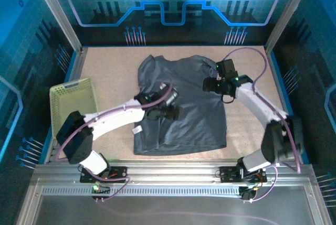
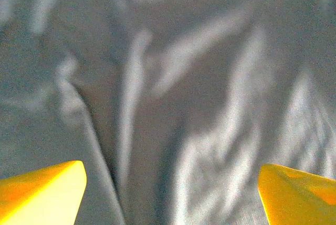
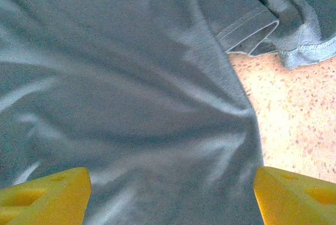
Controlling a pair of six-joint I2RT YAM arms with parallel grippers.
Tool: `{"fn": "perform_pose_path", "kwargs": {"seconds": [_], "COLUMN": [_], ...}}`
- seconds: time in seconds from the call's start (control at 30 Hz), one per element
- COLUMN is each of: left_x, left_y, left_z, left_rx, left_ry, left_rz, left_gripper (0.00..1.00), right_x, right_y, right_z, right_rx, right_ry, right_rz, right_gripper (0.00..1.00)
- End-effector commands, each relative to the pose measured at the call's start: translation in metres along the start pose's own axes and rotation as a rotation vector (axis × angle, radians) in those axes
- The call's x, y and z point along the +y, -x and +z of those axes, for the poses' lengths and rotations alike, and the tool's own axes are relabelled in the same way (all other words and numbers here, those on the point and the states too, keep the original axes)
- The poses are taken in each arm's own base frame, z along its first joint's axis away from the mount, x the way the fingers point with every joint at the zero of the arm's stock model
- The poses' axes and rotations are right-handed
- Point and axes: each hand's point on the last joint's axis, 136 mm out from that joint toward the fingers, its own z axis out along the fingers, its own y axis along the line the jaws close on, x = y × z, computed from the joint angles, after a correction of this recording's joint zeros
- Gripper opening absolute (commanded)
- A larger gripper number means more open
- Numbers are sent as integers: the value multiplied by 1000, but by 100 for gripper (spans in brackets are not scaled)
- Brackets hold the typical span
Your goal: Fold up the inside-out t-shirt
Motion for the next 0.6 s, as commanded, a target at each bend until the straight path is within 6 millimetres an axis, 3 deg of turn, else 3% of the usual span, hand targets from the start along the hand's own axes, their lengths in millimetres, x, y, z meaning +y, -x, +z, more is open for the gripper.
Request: {"fn": "perform_pose_path", "kwargs": {"seconds": [0.0,0.1,0.2,0.57], "left_x": [7,-26,-36,11], "left_y": [-65,-97,-120,-129], "left_z": [1,-2,5,30], "left_rx": [152,192,250,260], "left_ry": [100,61,49,225], "left_rz": [158,285,331,353], "left_gripper": [86,85,80,75], "right_x": [-4,0,1,-3], "right_y": [-47,-70,-86,-107], "right_z": [-10,-21,-28,-41], "right_rx": [92,102,103,90], "right_ry": [-35,-34,-38,-39], "right_rz": [-60,-87,-105,-109], "right_gripper": [83,83,83,84]}}
